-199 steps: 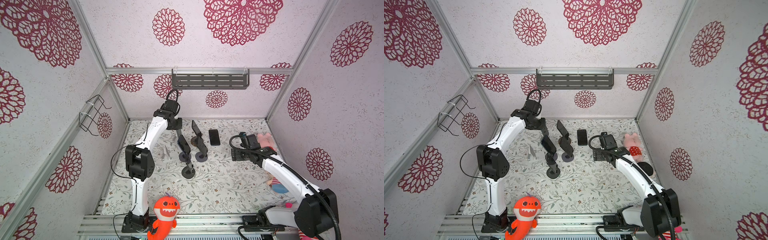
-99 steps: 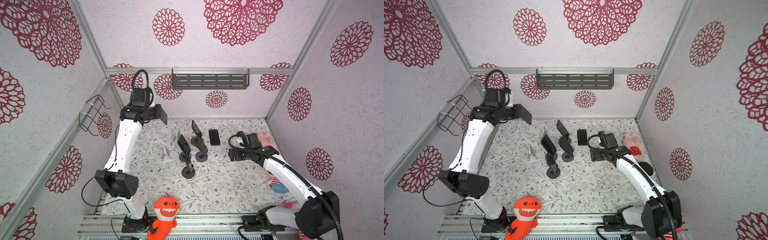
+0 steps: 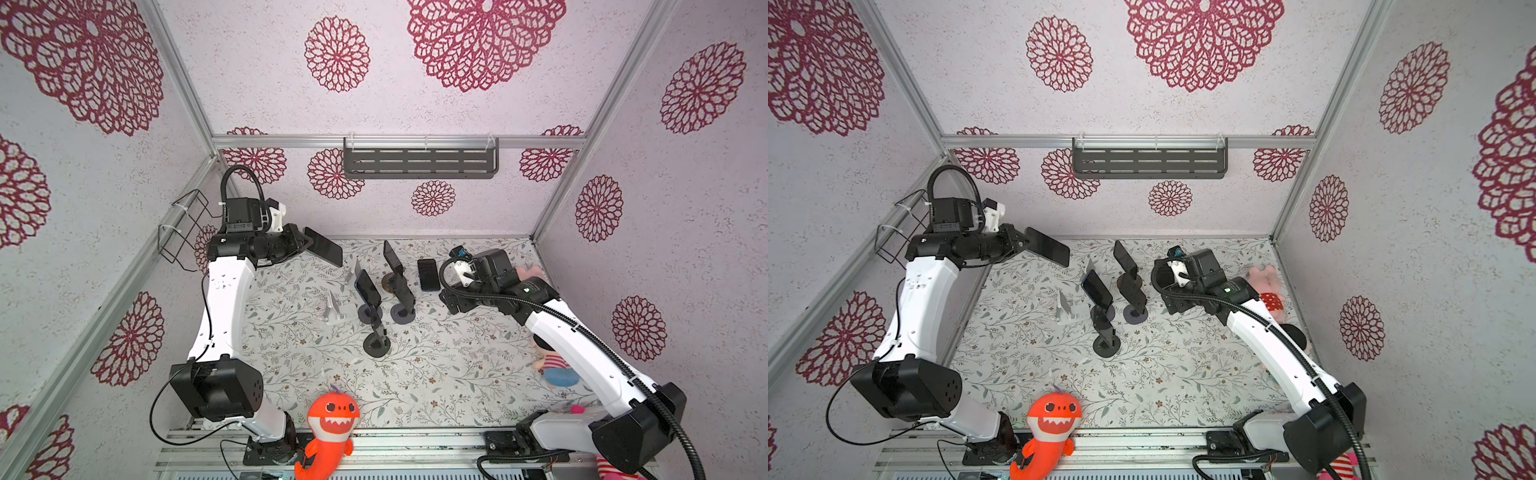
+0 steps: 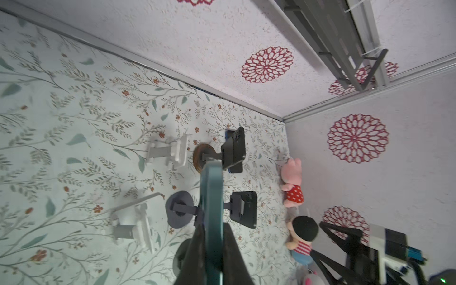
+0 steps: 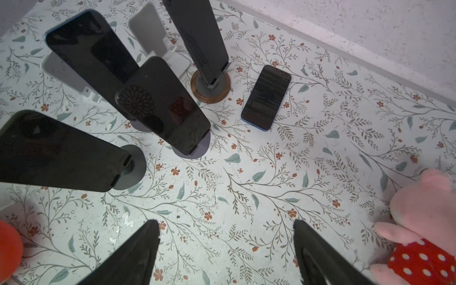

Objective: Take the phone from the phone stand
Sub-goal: 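Lift the teal phone up out of the stand with the left gripper, then carry the teal phone toward the right gripper while the right gripper approaches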

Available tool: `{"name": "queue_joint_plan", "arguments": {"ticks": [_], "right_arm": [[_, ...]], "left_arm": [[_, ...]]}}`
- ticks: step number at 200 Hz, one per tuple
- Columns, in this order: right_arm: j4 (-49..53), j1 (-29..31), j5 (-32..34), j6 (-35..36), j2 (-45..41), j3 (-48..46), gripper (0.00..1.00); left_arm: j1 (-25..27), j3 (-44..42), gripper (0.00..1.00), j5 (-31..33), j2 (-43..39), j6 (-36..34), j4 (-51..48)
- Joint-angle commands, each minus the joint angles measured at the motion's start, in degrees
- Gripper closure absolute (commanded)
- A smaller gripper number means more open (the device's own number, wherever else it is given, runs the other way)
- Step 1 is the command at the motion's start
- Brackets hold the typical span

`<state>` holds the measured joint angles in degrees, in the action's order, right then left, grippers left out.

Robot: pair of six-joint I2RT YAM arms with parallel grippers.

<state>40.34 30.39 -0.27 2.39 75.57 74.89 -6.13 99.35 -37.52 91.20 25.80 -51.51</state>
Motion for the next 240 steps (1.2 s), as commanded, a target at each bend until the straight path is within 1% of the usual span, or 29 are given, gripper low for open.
{"name": "queue_joint_plan", "arguments": {"ticks": [1,11,29,55,71,85,104,128,151,162,172,176,187,217,240], "right_arm": [[3.13,0.90,-1.02,5.08,1.06,2.94,0.12],[3.23,1.05,-2.68,5.42,1.45,4.04,0.12],[4.08,1.35,-8.27,5.29,3.33,6.29,0.13],[5.17,3.26,-11.13,7.06,5.17,9.26,0.13],[5.21,3.52,-12.93,7.91,6.03,11.21,0.13],[5.60,3.62,-14.23,8.08,7.04,13.16,0.17],[7.61,3.92,-14.56,8.45,9.50,16.84,0.17],[11.41,4.84,-14.05,10.57,12.86,22.23,0.16],[15.25,5.93,-13.92,12.89,16.37,28.70,0.12],[16.91,6.49,-14.14,14.21,17.97,31.72,0.11],[18.26,6.91,-14.31,15.07,19.62,34.55,0.08],[18.78,7.04,-14.43,15.24,20.30,35.77,0.05],[20.05,7.23,-15.27,15.72,22.38,38.84,0.01],[22.71,8.27,-15.05,17.85,27.58,45.73,0.01],[22.94,9.10,-14.64,19.06,30.32,48.44,0.01]], "left_arm": [[-0.11,-1.12,1.00,-12.35,-3.43,2.65,6.46],[-0.09,-1.86,1.00,-12.84,-3.92,3.64,7.33],[-0.10,-3.13,1.00,-12.99,-5.18,4.93,8.51],[0.55,-9.50,1.00,-18.70,-6.53,12.02,19.18],[1.89,-13.17,1.00,-20.97,-6.10,15.38,24.54],[3.54,-15.40,1.00,-22.51,-5.14,16.99,27.27],[5.45,-17.01,1.00,-23.89,-3.87,17.39,28.28],[7.82,-19.24,1.00,-25.28,-2.51,18.48,30.46],[9.74,-21.36,1.00,-27.19,-1.23,21.04,34.61],[10.70,-21.80,1.00,-27.78,-0.62,21.22,35.18],[11.58,-21.98,1.00,-28.43,-0.12,21.13,35.26],[11.83,-22.01,1.00,-28.52,0.07,21.09,35.29],[12.43,-22.01,1.00,-29.04,0.51,20.99,35.33],[13.48,-22.18,1.00,-30.07,1.29,20.38,35.08],[14.43,-22.18,1.00,-30.62,2.62,20.84,35.49]]}}
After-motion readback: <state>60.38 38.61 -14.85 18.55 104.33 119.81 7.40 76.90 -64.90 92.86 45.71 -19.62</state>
